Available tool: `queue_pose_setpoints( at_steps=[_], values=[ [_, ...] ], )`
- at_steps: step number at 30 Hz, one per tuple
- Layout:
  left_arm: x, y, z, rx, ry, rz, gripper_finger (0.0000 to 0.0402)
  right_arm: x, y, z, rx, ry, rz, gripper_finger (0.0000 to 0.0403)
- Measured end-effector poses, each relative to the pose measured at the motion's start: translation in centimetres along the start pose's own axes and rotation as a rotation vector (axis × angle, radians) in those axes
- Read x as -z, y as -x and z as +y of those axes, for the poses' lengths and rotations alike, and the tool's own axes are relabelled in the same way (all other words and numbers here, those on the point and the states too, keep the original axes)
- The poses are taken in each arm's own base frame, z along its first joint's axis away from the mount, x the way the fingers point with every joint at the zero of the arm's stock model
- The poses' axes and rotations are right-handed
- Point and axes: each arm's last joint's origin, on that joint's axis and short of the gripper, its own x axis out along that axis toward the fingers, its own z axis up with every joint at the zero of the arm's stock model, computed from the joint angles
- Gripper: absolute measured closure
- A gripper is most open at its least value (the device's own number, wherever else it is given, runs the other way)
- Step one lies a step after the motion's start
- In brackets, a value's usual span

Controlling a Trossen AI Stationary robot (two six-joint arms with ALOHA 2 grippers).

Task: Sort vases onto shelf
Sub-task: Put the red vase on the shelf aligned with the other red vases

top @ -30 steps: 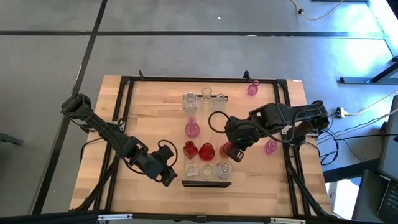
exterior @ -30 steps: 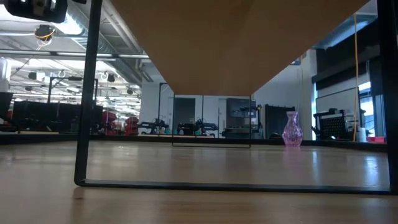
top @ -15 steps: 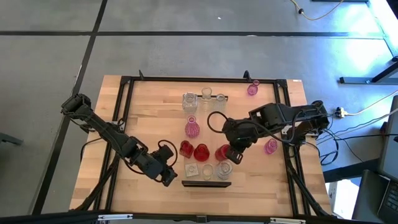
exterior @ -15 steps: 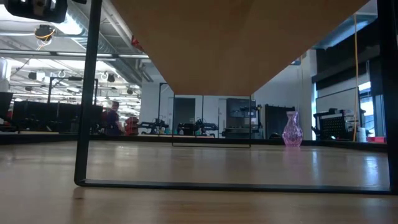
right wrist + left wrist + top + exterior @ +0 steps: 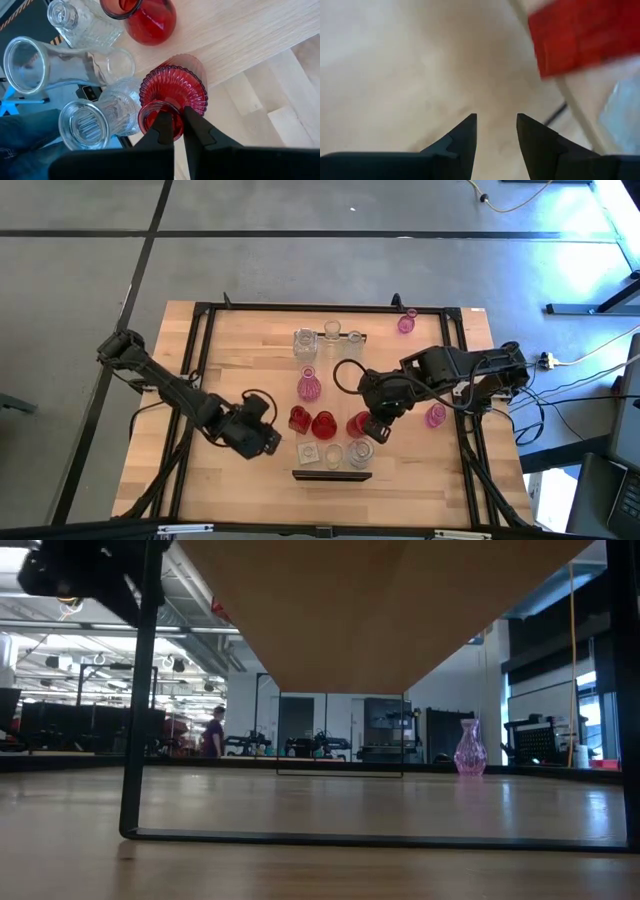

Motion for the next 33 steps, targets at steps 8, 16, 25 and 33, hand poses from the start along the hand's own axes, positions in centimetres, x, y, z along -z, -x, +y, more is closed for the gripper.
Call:
queue_pose_setpoints(
  at_steps=[8, 16, 25, 33],
  values=[
    [-2.4, -0.6, -0.6, 0.059, -0.02, -0.057, 0.027, -0.4, 0.0, -0.4, 0.003, -0.018, -0.006, 0.04],
    [-2.6, -0.6, -0.8, 0.087, -0.035, -0.053, 0.027, -0.8, 0.0, -0.7, -0.003, -0.025, -0.007, 0.04],
    [-2.7, -0.6, -1.3, 0.133, -0.056, -0.061, 0.027, -1.2, -0.7, -0.6, -0.029, -0.009, 0.047, 0.04],
    [-2.9, -0.6, -1.4, 0.146, -0.077, -0.055, 0.027, -1.5, -1.6, -0.3, -0.031, 0.006, 0.069, 0.04]
  ],
)
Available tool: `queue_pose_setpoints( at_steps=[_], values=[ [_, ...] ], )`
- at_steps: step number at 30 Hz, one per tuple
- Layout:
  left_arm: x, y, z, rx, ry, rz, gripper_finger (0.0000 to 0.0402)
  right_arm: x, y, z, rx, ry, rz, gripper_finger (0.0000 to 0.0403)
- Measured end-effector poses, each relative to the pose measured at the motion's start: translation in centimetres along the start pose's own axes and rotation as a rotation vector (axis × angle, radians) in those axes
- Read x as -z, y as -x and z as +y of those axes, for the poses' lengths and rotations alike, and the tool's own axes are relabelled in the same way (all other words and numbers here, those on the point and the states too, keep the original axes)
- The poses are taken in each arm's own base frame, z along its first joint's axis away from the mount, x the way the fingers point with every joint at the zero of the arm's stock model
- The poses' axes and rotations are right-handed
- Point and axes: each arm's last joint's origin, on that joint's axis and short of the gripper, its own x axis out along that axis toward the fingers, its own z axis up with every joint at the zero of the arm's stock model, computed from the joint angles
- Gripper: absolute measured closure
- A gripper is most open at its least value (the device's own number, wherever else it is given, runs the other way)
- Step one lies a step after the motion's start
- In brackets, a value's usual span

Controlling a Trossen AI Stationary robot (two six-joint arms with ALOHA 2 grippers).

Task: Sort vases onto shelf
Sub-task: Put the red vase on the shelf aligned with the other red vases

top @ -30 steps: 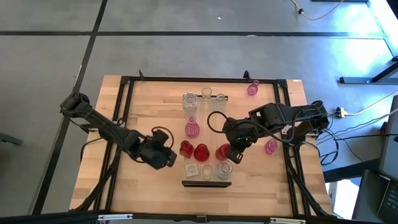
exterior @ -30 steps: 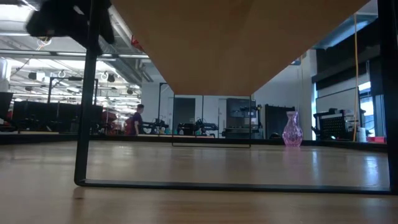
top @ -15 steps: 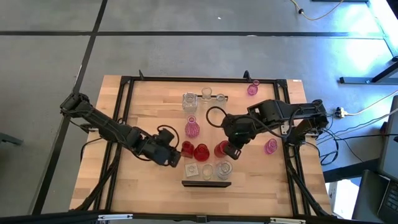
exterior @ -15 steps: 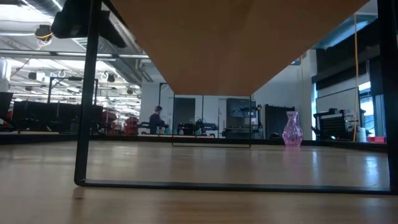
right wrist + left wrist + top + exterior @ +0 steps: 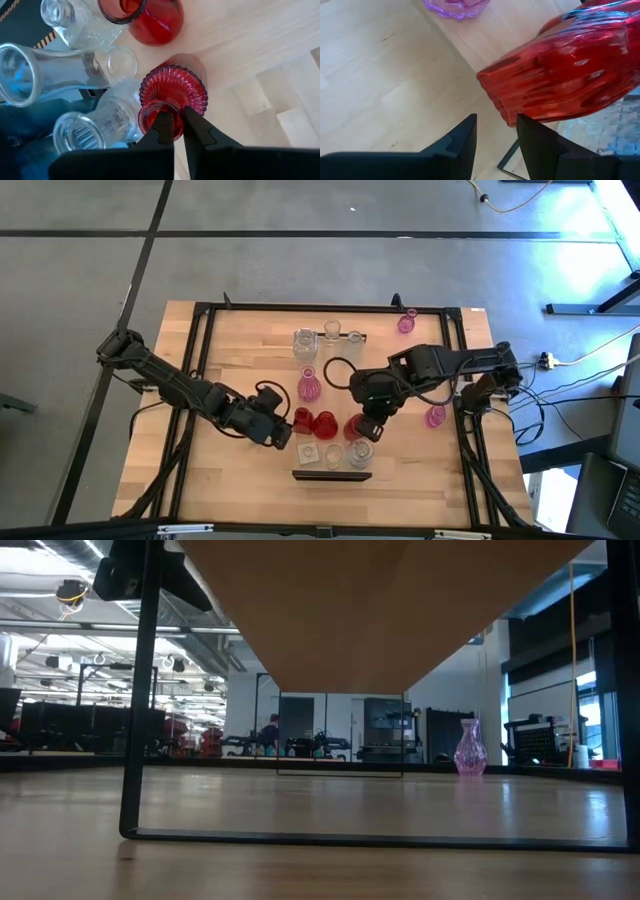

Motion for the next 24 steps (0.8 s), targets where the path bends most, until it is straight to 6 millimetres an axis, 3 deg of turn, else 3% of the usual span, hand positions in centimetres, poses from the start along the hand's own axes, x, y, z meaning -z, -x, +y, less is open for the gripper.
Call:
queue_pose_setpoints(
  at_steps=[24],
  values=[
    [-0.79, -0.28, -0.18, 0.038, -0.024, 0.009, 0.027, -0.35, -0.37, 0.15, 0.0, 0.002, -0.012, 0.04]
  ],
)
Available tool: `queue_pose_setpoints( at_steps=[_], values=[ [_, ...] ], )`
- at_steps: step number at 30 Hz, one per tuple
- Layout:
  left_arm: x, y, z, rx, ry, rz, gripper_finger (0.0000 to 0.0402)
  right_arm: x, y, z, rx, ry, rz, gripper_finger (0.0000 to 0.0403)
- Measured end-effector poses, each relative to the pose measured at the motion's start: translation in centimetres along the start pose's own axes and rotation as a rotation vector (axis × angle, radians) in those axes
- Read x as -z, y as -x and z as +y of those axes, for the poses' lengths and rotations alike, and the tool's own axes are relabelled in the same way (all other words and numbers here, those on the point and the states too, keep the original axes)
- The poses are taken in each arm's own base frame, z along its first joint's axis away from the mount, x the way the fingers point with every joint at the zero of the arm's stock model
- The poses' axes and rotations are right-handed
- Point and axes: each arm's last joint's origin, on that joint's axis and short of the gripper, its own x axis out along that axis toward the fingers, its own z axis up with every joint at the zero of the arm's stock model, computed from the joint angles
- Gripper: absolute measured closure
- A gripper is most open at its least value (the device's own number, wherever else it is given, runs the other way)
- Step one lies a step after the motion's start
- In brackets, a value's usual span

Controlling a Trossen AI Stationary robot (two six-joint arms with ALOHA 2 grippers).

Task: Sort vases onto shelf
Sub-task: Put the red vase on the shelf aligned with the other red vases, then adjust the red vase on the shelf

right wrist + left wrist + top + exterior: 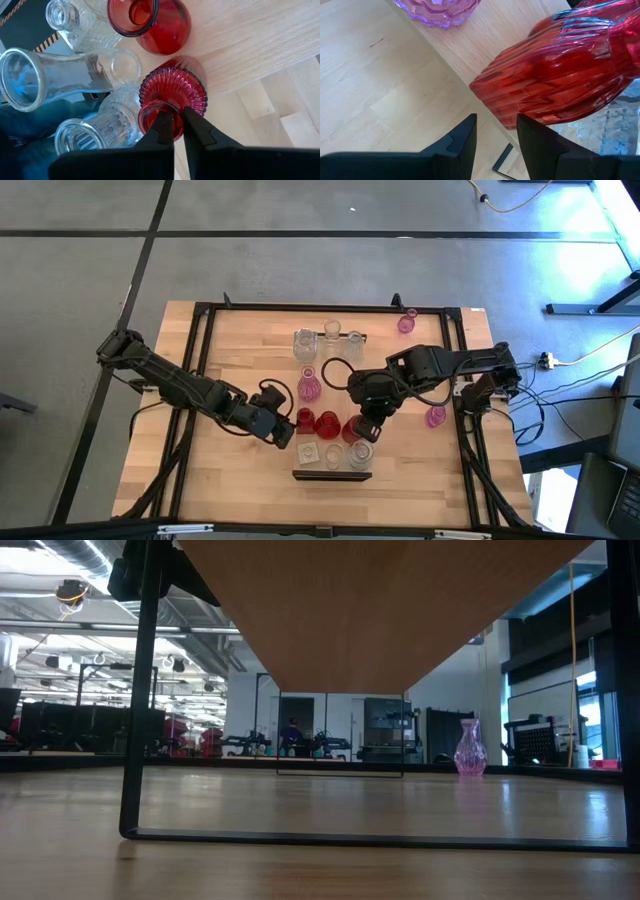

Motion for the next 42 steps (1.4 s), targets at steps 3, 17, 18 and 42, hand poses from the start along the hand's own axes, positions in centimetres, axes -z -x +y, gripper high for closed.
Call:
queue_pose_setpoints(
  at_steps=[3, 17, 18, 42],
  values=[
    [0.0, 0.0, 0.0, 0.0, 0.0, 0.0, 0.027, -0.1, 0.0, -0.1, 0.003, -0.005, -0.003, 0.0399],
    [0.0, 0.0, 0.0, 0.001, 0.0, 0.004, 0.027, -0.6, 0.0, -0.7, 0.003, -0.022, 0.003, 0.0306],
    [0.0, 0.0, 0.0, 0.001, 0.0, 0.004, 0.027, -0.6, 0.0, -0.6, -0.001, -0.021, 0.006, 0.0305],
    [0.0, 0.0, 0.0, 0.002, 0.001, 0.003, 0.027, -0.3, 1.8, -0.8, -0.03, -0.028, -0.08, 0.0303]
  ],
)
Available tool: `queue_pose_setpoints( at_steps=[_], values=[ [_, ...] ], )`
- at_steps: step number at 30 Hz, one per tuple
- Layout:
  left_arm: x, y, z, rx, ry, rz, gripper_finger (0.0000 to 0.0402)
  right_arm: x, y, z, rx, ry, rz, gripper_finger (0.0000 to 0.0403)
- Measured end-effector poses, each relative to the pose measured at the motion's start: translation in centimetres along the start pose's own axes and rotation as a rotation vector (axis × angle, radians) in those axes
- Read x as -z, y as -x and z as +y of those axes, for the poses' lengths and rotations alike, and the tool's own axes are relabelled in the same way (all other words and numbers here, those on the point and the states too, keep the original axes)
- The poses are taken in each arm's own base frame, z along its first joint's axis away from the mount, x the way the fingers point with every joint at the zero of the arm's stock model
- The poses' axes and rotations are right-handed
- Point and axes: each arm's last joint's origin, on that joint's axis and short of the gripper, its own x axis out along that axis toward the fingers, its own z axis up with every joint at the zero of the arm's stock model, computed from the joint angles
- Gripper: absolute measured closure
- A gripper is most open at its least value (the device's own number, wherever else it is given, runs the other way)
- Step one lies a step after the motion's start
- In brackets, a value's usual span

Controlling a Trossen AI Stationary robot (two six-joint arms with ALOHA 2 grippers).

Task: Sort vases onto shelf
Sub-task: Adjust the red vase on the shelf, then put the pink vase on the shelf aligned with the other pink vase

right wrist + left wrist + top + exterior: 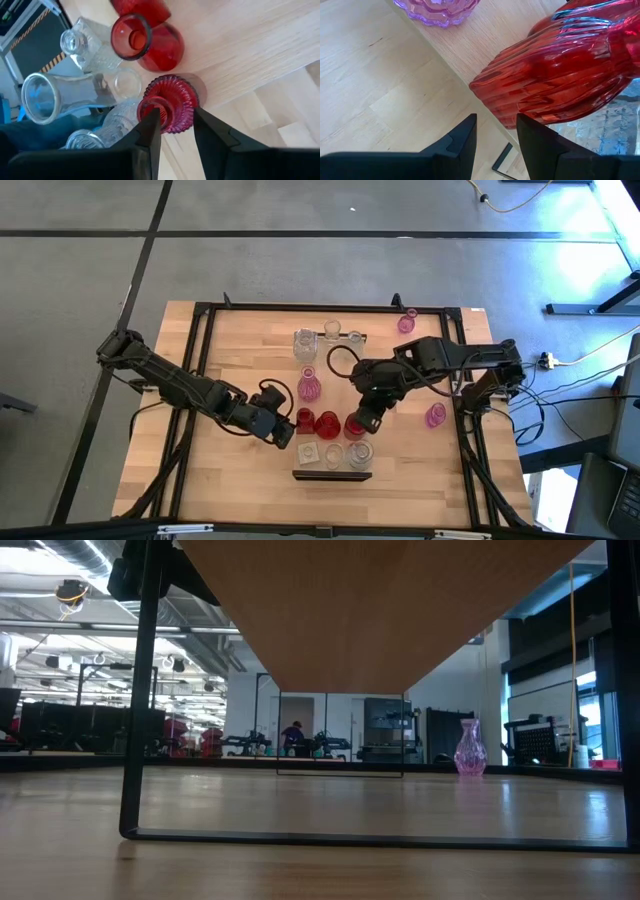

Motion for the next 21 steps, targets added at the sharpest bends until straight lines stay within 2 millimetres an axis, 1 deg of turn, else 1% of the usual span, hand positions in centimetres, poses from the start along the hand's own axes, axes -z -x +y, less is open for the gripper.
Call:
queue_pose_setpoints(
  at_steps=[2, 7, 11, 13, 18, 21],
  values=[
    [0.0, 0.0, 0.0, 0.002, 0.001, -0.002, 0.027, 0.1, 0.4, -0.1, 0.017, -0.001, -0.029, 0.0303],
    [-0.2, 0.0, -0.4, 0.036, 0.011, -0.02, 0.027, 0.7, 2.3, -0.8, 0.056, -0.017, -0.113, 0.0303],
    [-0.4, -0.1, -0.4, 0.042, 0.01, -0.028, 0.027, 1.6, 3.4, -1.8, 0.161, -0.053, -0.139, 0.0303],
    [-0.6, -0.1, -0.3, 0.035, 0.012, -0.03, 0.027, 1.8, 3.7, -2.2, 0.218, -0.076, -0.152, 0.0303],
    [-0.3, -0.1, 0.1, -0.005, 0.017, -0.007, 0.027, 2.5, 4.2, -2.9, 0.235, -0.126, -0.196, 0.0303],
    [0.2, 0.0, 0.5, -0.049, 0.029, 0.014, 0.027, 3.1, 3.8, -3.7, 0.276, -0.172, -0.192, 0.0303]
  ],
)
